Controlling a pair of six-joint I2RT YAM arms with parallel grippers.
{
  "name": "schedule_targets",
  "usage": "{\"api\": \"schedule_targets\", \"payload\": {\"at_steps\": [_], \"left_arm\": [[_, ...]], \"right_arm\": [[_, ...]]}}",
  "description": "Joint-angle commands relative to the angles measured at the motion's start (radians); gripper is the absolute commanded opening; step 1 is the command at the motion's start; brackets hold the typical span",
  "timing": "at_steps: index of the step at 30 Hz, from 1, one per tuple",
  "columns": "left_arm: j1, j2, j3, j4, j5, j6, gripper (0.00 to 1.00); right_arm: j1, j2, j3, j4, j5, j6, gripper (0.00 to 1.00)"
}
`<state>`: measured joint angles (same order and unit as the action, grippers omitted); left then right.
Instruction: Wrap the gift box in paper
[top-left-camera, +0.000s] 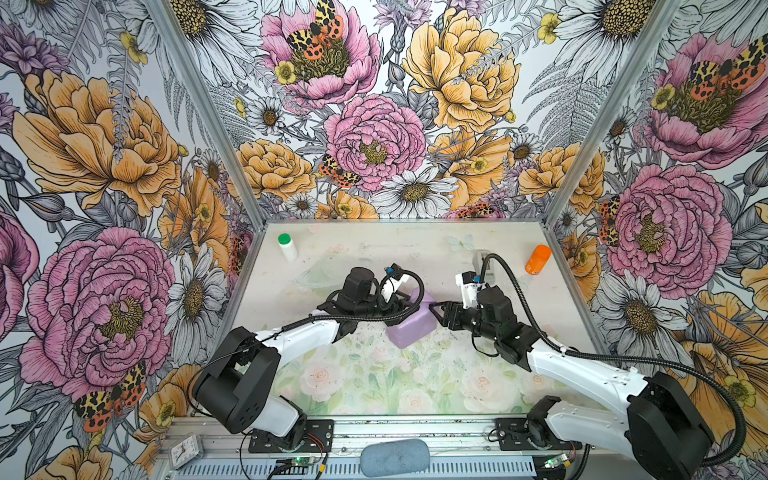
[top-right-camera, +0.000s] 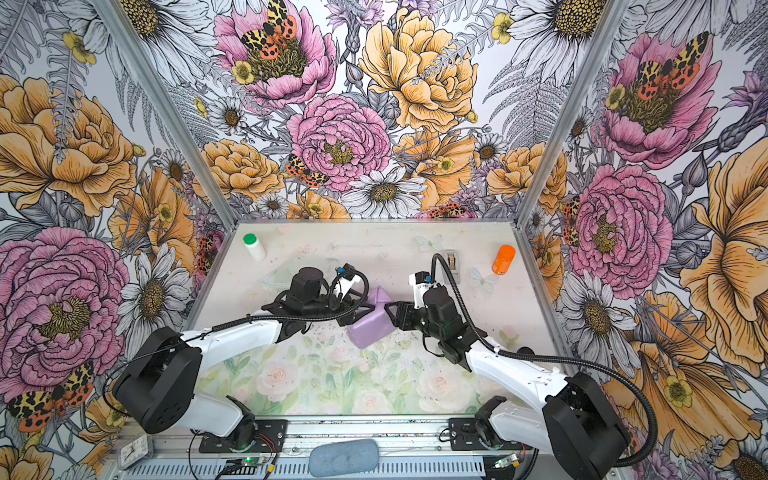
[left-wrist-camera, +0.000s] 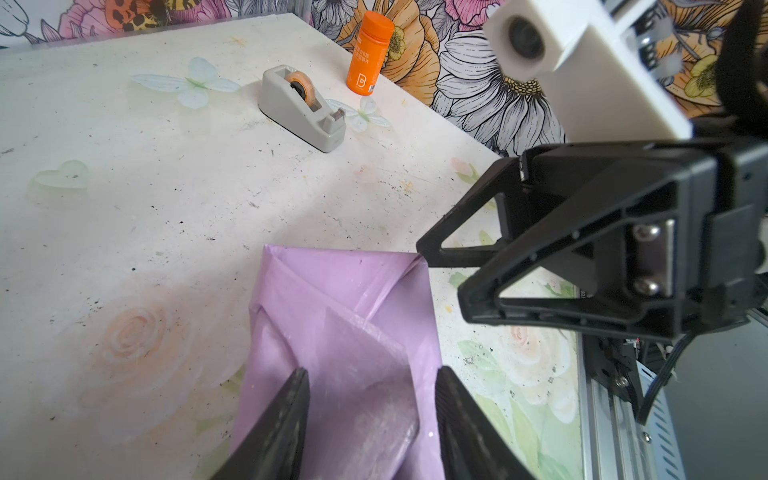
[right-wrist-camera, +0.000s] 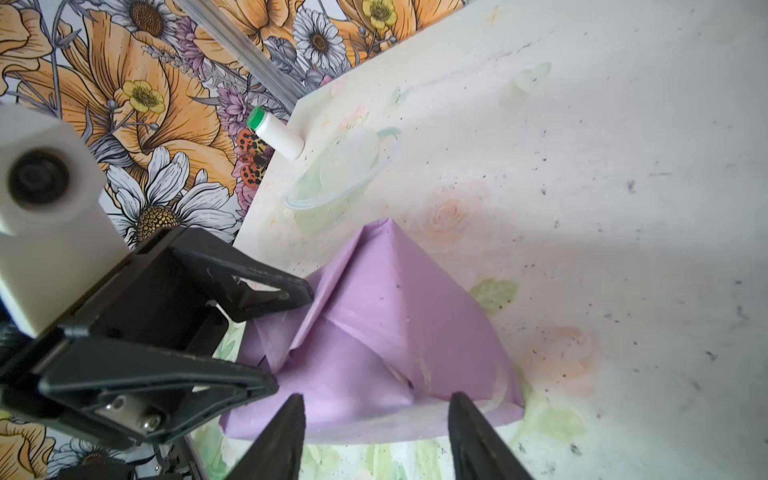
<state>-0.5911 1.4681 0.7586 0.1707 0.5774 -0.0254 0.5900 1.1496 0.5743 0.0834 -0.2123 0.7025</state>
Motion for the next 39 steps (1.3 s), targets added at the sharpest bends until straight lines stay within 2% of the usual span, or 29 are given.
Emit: {"api": "schedule_targets", "payload": {"at_steps": [1, 9, 17, 23, 33, 39], "left_arm": [[0.009, 0.009, -0.028, 0.026, 0.036, -0.031, 0.48], [0.007, 0.017, -0.034, 0.024, 0.056, -0.007, 0.48], [0.007, 0.009, -0.035, -0.005, 0.042, 0.015, 0.48], [0.008, -0.016, -0.030, -0.032, 0.003, 0.016, 0.49], [0.062, -0.135, -0.004, -0.067, -0.089, -0.097, 0.66], [0.082, -0.080, 0.056, -0.174, -0.103, -0.078, 0.68]], "right_arm": [[0.004, -0.023, 0.089, -0.120, 0.080, -0.109, 0.58], [0.011, 0.140, 0.272, -0.212, 0.115, -0.261, 0.62], [0.041, 0.303, 0.401, -0.268, 0.088, -0.354, 0.69], [0.050, 0.322, 0.384, -0.310, 0.095, -0.384, 0.69], [0.050, 0.328, 0.336, -0.339, 0.146, -0.418, 0.67], [0.050, 0.311, 0.330, -0.335, 0.130, -0.421, 0.67]]}}
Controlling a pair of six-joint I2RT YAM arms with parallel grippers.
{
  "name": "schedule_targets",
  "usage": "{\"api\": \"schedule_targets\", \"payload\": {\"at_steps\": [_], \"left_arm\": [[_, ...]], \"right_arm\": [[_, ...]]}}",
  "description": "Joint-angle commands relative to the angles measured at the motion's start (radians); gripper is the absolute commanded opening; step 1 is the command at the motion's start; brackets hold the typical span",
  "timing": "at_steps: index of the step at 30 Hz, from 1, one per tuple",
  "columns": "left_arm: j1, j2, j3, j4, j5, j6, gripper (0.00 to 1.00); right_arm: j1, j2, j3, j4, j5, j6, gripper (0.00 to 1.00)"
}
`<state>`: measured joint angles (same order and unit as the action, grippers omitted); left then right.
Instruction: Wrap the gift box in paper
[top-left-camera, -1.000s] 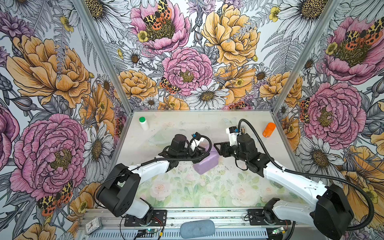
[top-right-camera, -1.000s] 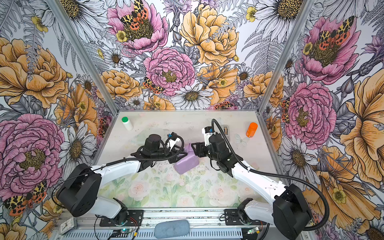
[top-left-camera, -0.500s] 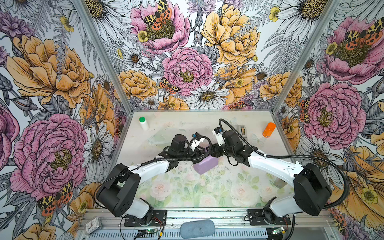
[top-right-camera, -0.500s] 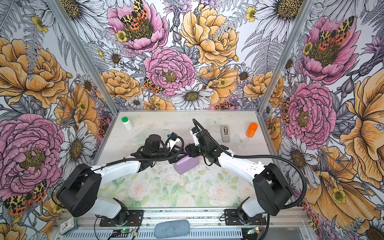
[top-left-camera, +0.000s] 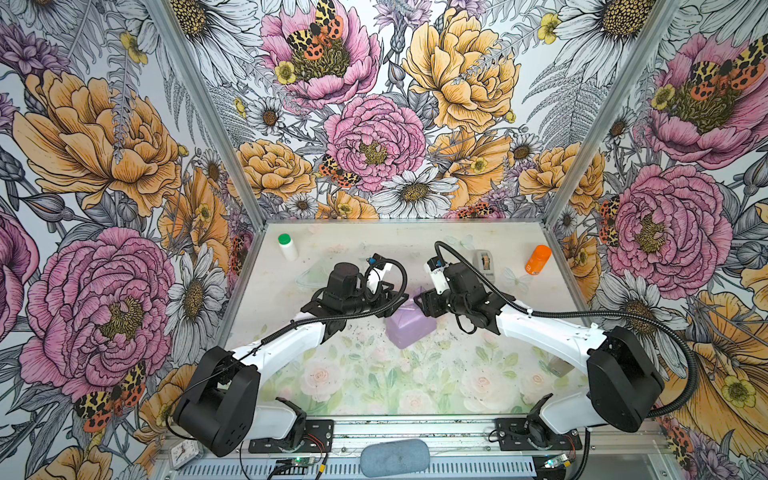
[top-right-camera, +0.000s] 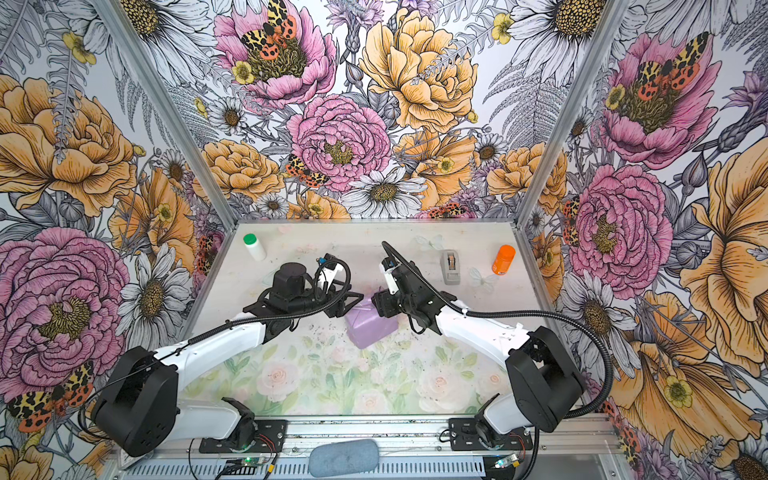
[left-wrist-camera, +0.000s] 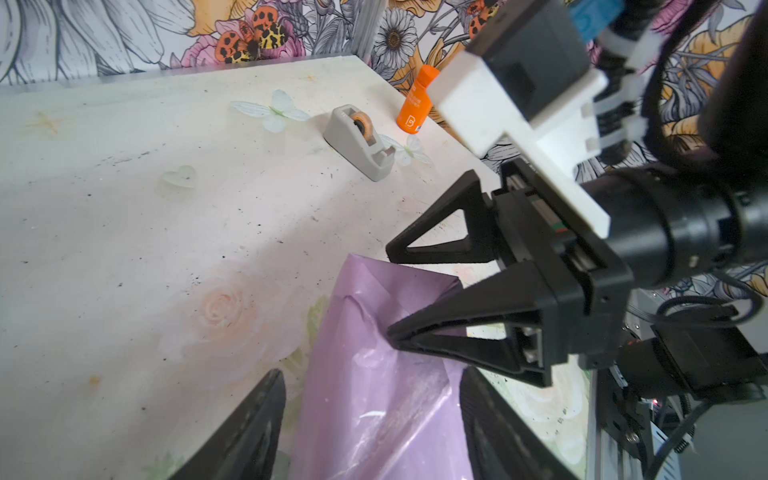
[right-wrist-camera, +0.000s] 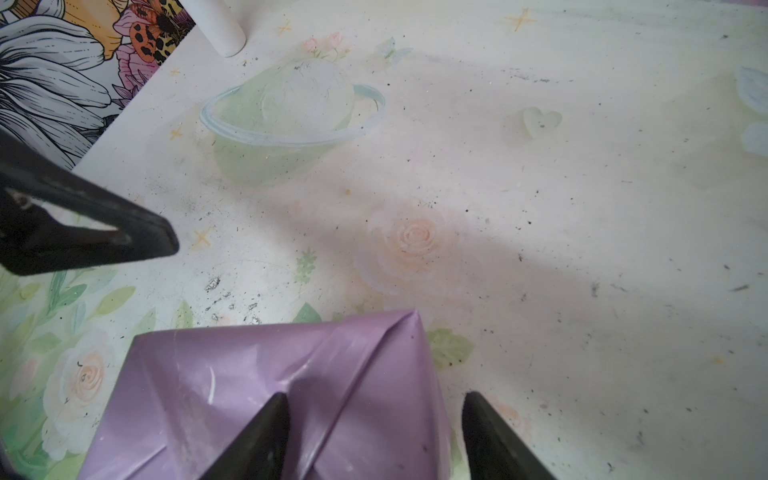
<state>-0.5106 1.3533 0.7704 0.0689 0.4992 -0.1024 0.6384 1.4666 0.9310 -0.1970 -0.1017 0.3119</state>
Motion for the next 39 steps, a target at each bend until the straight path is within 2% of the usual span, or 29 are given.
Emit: {"api": "schedule_targets", "payload": {"at_steps": [1, 11, 17, 24, 27, 30, 34, 39], "left_arm": [[0.000, 0.053, 0.053, -0.084, -0.018, 0.003, 0.68], [-0.050, 0.156, 0.063, -0.149, -0.022, 0.065, 0.66], [-0.060, 0.140, 0.040, -0.198, -0.082, 0.094, 0.66], [-0.060, 0.132, 0.013, -0.189, -0.105, 0.090, 0.66], [-0.059, 0.136, 0.005, -0.173, -0.105, 0.075, 0.65], [-0.059, 0.141, -0.012, -0.133, -0.094, 0.046, 0.65], [-0.056, 0.142, -0.032, -0.093, -0.089, 0.006, 0.64], [-0.055, 0.112, -0.050, -0.088, -0.136, -0.041, 0.63]], "right_arm": [[0.001, -0.005, -0.025, -0.055, 0.014, -0.031, 0.67], [-0.008, -0.073, -0.012, -0.053, -0.004, 0.010, 0.69], [-0.034, -0.247, -0.061, -0.072, 0.068, 0.192, 0.74], [-0.014, -0.370, -0.172, -0.069, -0.063, 0.545, 0.74], [0.012, -0.359, -0.202, -0.033, -0.125, 0.618, 0.72], [0.030, -0.327, -0.254, 0.101, -0.166, 0.677, 0.68], [0.029, -0.255, -0.292, 0.270, -0.195, 0.703, 0.65], [0.020, -0.162, -0.282, 0.399, -0.227, 0.702, 0.63]]}}
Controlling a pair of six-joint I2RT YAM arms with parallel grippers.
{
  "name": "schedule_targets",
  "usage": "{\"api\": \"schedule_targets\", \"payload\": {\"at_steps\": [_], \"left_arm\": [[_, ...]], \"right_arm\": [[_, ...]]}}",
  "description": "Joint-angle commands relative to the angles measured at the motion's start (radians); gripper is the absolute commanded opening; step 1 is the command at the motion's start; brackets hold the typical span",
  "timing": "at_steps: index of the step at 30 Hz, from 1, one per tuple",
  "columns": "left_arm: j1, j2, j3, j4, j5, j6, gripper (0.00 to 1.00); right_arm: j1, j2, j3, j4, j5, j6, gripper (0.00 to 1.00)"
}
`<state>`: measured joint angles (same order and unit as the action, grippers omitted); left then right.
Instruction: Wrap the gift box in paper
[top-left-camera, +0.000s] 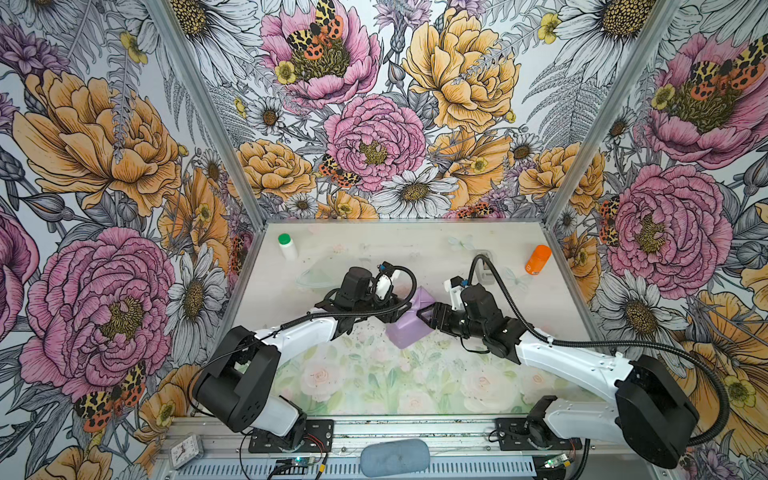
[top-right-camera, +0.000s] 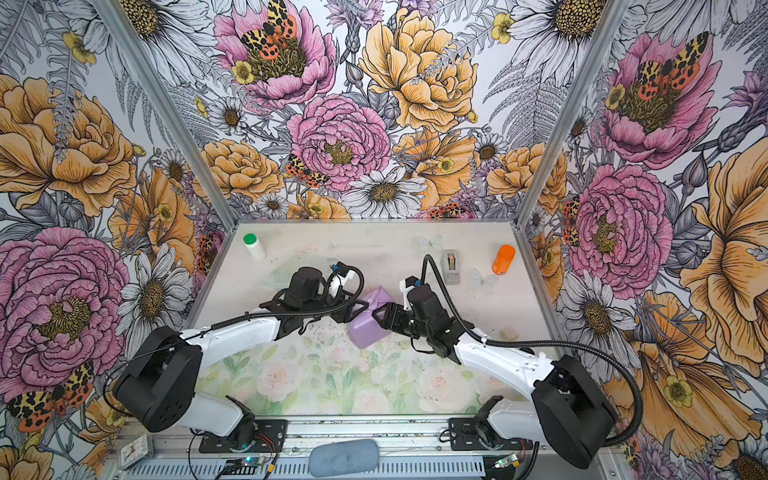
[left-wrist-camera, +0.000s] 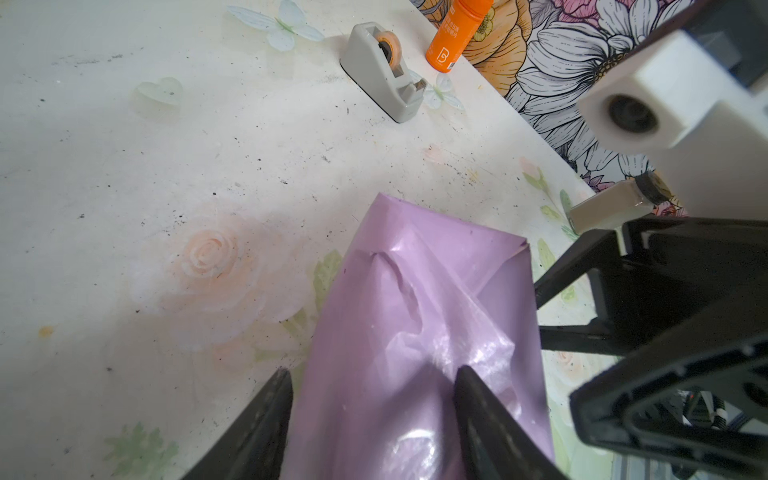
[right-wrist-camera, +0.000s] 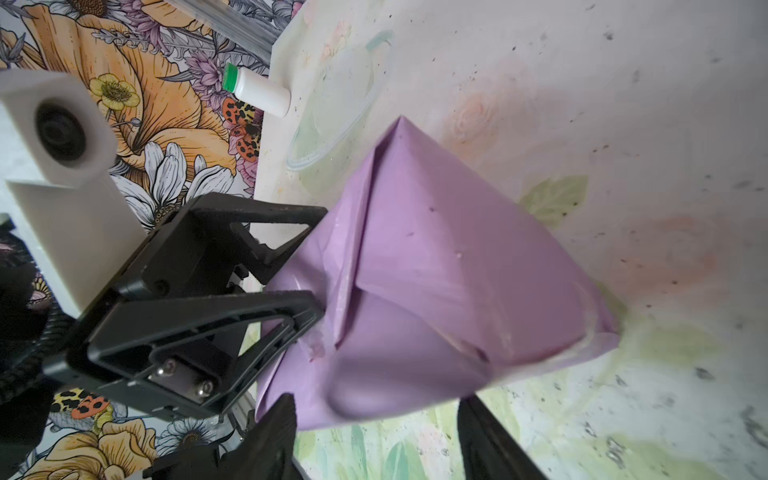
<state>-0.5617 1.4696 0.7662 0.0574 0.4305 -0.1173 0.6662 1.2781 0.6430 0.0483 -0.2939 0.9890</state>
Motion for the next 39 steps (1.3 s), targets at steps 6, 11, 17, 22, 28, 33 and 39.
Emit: {"api": "schedule_targets", "payload": {"at_steps": [6, 11, 17, 22, 28, 33, 39], "left_arm": [[-0.006, -0.045, -0.070, -0.089, -0.153, -0.084, 0.62], [-0.012, -0.051, -0.087, -0.073, -0.218, -0.125, 0.61], [-0.023, -0.060, -0.090, -0.072, -0.266, -0.135, 0.61], [-0.035, -0.054, -0.083, -0.080, -0.287, -0.131, 0.61], [-0.046, -0.050, -0.079, -0.082, -0.303, -0.135, 0.61], [-0.048, -0.052, -0.080, -0.085, -0.306, -0.137, 0.61], [-0.053, -0.074, -0.079, -0.093, -0.308, -0.136, 0.61]], "right_arm": [[-0.046, 0.099, 0.032, 0.226, -0.051, -0.005, 0.62], [-0.096, 0.143, 0.107, 0.173, -0.058, -0.086, 0.62], [-0.092, 0.039, 0.141, -0.043, 0.064, -0.062, 0.69], [-0.022, 0.005, 0.151, -0.133, 0.180, 0.038, 0.72], [0.018, 0.091, 0.202, -0.147, 0.197, 0.057, 0.72], [0.033, 0.141, 0.227, -0.146, 0.197, 0.048, 0.72], [0.033, 0.167, 0.237, -0.147, 0.203, 0.033, 0.70]]}}
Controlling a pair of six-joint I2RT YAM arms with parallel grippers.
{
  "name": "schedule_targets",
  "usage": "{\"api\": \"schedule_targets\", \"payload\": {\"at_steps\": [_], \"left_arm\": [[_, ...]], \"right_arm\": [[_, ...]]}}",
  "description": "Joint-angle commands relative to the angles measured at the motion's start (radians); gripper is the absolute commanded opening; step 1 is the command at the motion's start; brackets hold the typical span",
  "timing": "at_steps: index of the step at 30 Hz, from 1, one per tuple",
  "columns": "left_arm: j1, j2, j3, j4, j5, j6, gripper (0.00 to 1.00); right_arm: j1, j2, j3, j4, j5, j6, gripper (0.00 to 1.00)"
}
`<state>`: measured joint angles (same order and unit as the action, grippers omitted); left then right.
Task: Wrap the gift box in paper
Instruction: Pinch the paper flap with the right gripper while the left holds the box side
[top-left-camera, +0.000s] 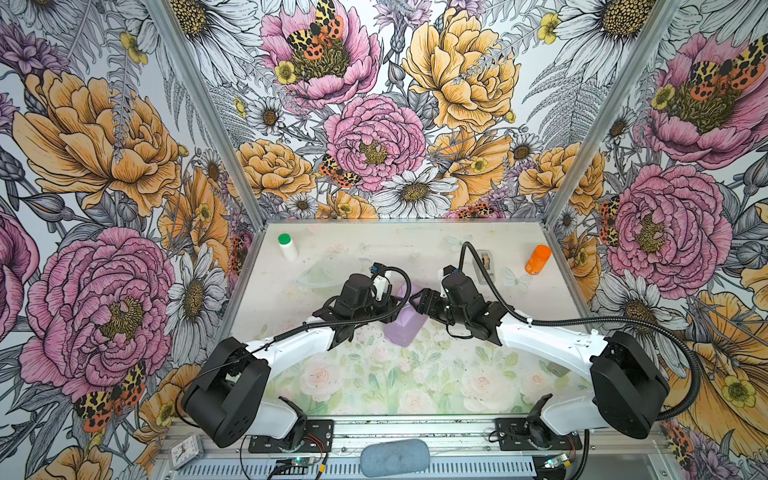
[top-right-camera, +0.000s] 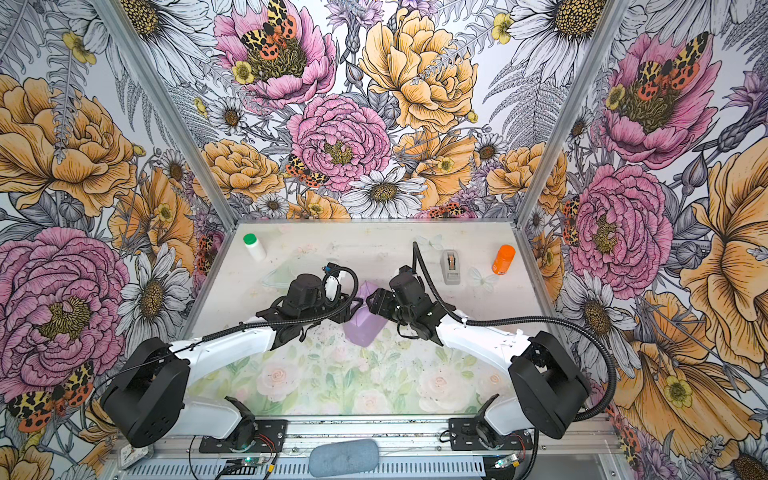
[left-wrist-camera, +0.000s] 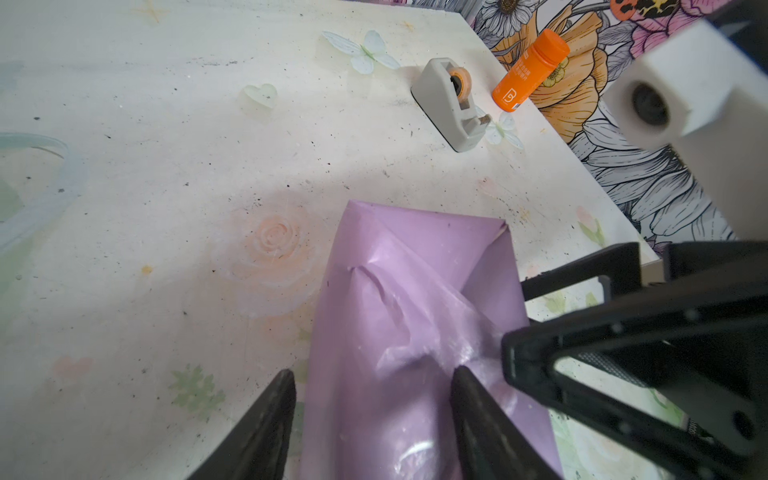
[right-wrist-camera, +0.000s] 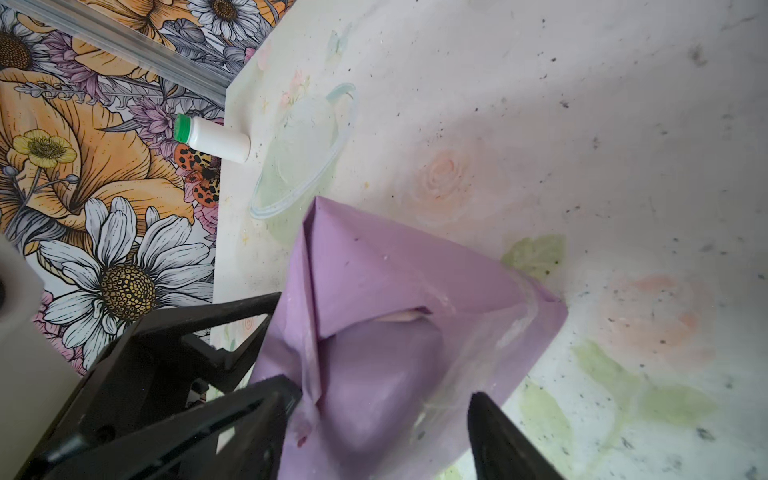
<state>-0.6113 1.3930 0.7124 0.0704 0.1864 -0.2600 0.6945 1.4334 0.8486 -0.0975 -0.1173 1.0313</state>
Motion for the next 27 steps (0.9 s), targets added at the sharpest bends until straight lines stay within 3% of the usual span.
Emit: {"api": "schedule_targets", "payload": {"at_steps": [1, 6, 14, 21, 27], "left_arm": [[-0.003, -0.005, -0.023, -0.111, -0.067, 0.007, 0.61], [0.006, -0.026, 0.003, -0.133, -0.059, 0.006, 0.64], [0.088, -0.064, 0.025, -0.098, 0.063, -0.072, 0.71], [0.119, 0.046, 0.108, -0.123, 0.173, -0.120, 0.70], [0.108, 0.146, 0.152, -0.112, 0.171, -0.108, 0.66]], "right_arm": [[0.005, 0.016, 0.027, -0.002, 0.027, -0.012, 0.69], [0.005, 0.052, 0.002, -0.002, 0.002, -0.021, 0.62], [0.003, 0.062, -0.055, -0.019, -0.002, -0.049, 0.50], [0.003, 0.053, -0.057, -0.019, -0.022, -0.077, 0.48], [-0.004, 0.045, -0.056, -0.021, -0.043, -0.112, 0.48]]}}
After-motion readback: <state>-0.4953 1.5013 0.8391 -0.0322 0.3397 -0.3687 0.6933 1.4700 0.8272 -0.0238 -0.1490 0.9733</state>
